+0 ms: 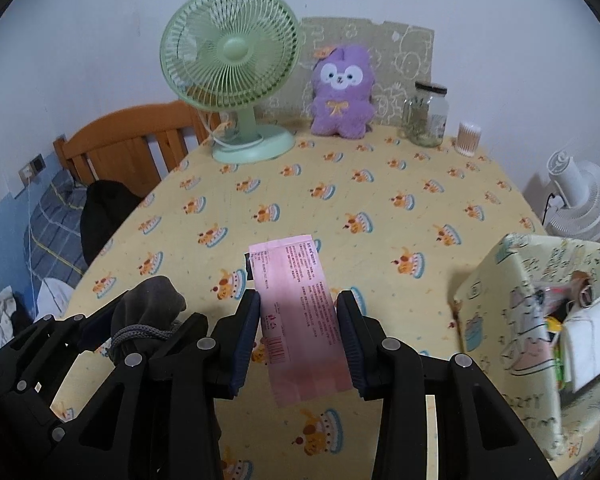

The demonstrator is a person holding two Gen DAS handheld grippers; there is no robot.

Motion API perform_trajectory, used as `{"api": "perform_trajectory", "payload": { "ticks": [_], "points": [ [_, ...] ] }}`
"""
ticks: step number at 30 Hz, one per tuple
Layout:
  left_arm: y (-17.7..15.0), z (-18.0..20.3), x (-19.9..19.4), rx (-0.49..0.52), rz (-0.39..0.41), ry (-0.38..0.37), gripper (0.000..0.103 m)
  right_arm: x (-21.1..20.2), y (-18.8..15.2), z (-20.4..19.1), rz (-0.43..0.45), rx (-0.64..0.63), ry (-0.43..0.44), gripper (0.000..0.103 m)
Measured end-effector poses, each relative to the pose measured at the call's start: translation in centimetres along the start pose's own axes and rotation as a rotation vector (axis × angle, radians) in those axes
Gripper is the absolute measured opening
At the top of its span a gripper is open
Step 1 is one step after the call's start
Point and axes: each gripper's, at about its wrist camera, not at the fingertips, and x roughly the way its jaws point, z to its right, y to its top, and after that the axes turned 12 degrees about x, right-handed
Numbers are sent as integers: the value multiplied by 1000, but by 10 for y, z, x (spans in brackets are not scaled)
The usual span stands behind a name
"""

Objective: Organize soft objects
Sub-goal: 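Lift and carry the grey pouch and pink packet with both tools over the basket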

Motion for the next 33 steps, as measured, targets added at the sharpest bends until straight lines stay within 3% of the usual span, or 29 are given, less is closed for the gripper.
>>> {"api": "perform_trajectory", "payload": {
  "ticks": [15,33],
  "points": [
    [21,15,-46,16,89,38,51,-53,14,14,99,25,16,43],
    [47,49,-79,53,179,32,51,-97,32,45,192,47,10,43]
  ]
}}
